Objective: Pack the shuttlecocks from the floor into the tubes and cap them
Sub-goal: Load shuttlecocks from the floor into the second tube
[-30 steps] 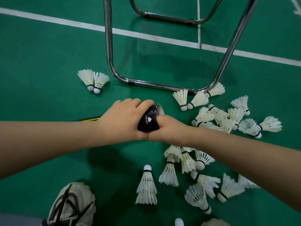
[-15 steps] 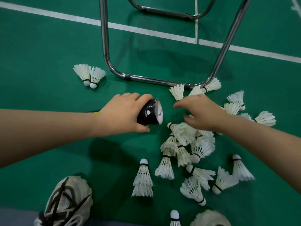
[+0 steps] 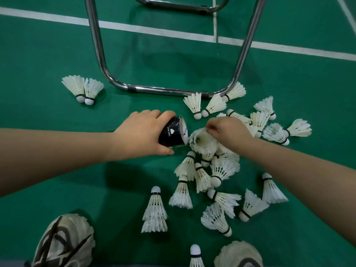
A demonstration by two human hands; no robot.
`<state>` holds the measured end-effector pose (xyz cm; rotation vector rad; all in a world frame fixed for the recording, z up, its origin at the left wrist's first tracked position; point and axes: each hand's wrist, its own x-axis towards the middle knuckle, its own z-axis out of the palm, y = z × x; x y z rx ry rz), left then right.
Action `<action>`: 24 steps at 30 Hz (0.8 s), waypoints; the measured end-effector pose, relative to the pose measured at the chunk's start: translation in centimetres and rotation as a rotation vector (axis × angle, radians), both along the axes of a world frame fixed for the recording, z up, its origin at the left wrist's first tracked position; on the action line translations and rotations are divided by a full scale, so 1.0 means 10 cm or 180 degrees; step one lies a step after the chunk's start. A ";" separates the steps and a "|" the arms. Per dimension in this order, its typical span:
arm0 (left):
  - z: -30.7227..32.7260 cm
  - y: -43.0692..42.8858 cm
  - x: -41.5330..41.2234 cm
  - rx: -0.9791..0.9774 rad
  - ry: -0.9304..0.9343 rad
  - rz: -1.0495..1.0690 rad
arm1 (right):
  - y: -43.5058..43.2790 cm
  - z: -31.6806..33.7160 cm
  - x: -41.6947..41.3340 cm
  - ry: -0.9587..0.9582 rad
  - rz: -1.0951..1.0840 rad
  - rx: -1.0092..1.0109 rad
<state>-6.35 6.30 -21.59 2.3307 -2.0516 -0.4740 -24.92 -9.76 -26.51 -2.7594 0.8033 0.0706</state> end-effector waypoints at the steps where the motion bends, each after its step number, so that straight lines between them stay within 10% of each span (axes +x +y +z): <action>1: -0.01 -0.01 -0.01 0.0016 -0.0005 -0.0010 | -0.01 0.02 -0.02 0.0023 -0.0064 0.0051; 15: 0.02 -0.08 0.01 -0.0021 0.0069 0.0075 | -0.01 0.79 -0.03 -0.1826 -0.1129 0.2601; 24: 0.10 0.00 -0.08 -0.0497 0.0336 0.0070 | 0.46 0.82 0.27 -0.1193 -0.1033 0.2030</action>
